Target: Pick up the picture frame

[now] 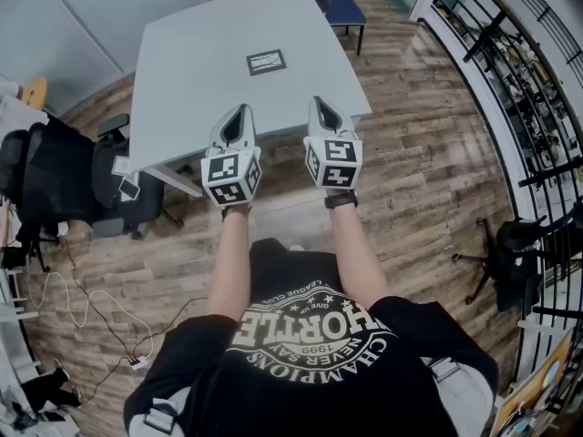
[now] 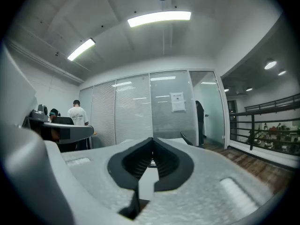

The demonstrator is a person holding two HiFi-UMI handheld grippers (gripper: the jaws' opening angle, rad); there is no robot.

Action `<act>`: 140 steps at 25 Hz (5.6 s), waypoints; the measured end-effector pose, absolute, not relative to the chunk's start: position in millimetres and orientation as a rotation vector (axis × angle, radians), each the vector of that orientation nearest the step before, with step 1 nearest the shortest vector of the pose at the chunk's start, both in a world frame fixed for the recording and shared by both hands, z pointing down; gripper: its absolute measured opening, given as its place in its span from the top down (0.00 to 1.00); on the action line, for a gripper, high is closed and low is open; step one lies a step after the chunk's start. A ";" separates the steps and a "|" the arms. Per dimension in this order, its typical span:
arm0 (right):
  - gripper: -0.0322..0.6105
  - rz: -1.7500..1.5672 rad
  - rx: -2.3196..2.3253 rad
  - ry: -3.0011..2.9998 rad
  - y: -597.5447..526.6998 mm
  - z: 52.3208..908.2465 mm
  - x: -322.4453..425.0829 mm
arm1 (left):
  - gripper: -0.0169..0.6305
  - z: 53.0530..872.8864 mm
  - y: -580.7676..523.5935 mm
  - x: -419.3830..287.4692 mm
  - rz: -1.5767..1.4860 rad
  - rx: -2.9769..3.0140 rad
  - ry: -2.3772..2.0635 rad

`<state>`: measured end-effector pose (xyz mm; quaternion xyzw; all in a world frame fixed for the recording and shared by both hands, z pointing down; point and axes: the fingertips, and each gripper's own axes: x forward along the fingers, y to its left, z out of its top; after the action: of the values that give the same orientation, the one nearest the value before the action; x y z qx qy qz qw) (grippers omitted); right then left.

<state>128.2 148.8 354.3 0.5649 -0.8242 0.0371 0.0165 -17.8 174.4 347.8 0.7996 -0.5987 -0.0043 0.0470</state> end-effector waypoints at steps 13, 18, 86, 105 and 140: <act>0.95 0.051 1.667 -2.605 104.7 362.2 79.6 | 0.97 361.8 125.9 -39.5 -0.080 2.418 -1.778; 0.95 0.042 1.698 -2.593 45.3 356.6 60.4 | 0.97 355.7 63.7 -59.5 -0.097 2.437 -1.772; 0.79 0.702 1.281 -2.088 -402.9 688.2 23.6 | 0.76 695.5 -375.2 -92.9 0.448 1.895 -1.389; 0.84 0.866 1.284 -1.996 -398.4 728.5 33.1 | 0.82 733.3 -370.1 -97.0 0.462 1.725 -1.405; 0.85 0.510 1.573 -2.426 -320.3 486.4 19.2 | 0.86 486.3 -297.2 -118.8 0.108 2.119 -1.683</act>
<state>19.2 -320.3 486.4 0.5330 -0.8219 0.1728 0.1025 -118.8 -297.2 486.3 0.7643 -0.6068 0.0389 0.2149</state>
